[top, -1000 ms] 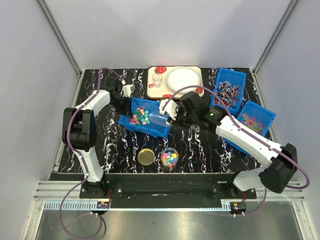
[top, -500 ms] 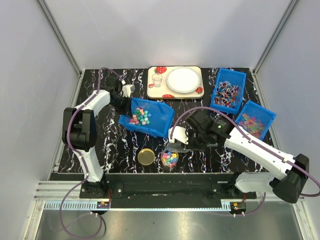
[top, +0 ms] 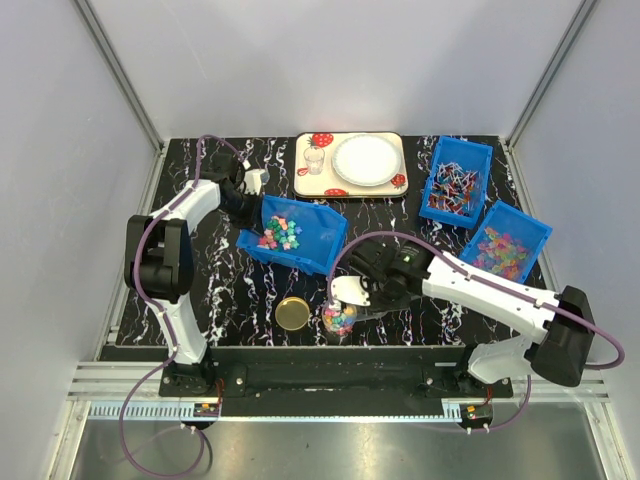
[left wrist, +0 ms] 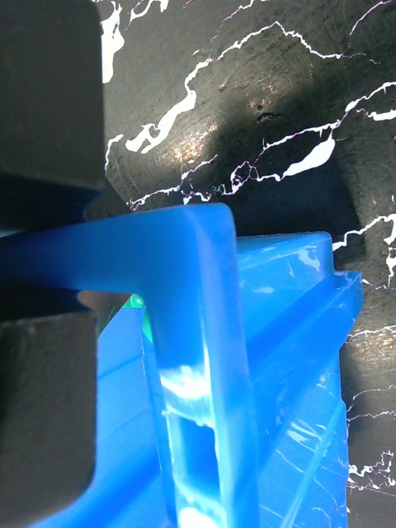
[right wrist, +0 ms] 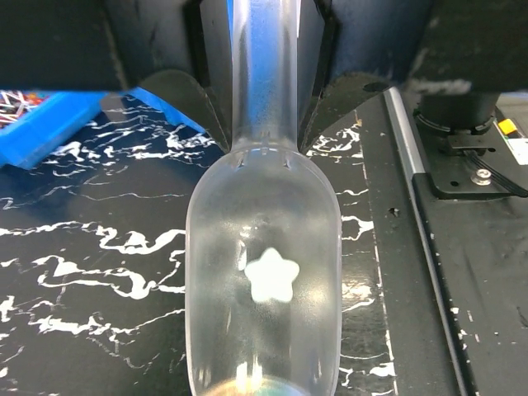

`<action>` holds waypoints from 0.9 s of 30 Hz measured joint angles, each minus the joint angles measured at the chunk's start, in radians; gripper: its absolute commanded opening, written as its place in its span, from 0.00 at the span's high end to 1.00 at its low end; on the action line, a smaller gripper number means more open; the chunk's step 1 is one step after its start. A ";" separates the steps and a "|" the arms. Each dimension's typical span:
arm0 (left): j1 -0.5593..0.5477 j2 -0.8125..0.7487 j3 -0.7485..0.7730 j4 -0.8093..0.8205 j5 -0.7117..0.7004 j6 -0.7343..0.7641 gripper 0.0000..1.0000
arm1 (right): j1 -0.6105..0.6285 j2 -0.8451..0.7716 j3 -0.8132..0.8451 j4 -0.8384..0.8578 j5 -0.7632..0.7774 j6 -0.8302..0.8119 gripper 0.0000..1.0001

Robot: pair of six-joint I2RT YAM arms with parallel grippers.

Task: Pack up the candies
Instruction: Place the fake candies in the packing bottle.

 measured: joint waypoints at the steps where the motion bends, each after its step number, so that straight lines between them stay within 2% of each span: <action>1: 0.000 0.000 0.000 0.000 0.000 0.000 1.00 | 0.004 0.005 0.006 -0.002 0.005 0.000 1.00; 11: 0.000 0.000 0.000 0.000 0.000 0.000 1.00 | 0.031 0.040 0.092 -0.018 0.024 -0.001 1.00; 27: 0.000 0.000 0.000 0.000 0.000 0.000 1.00 | 0.036 0.042 0.094 -0.038 0.072 -0.010 1.00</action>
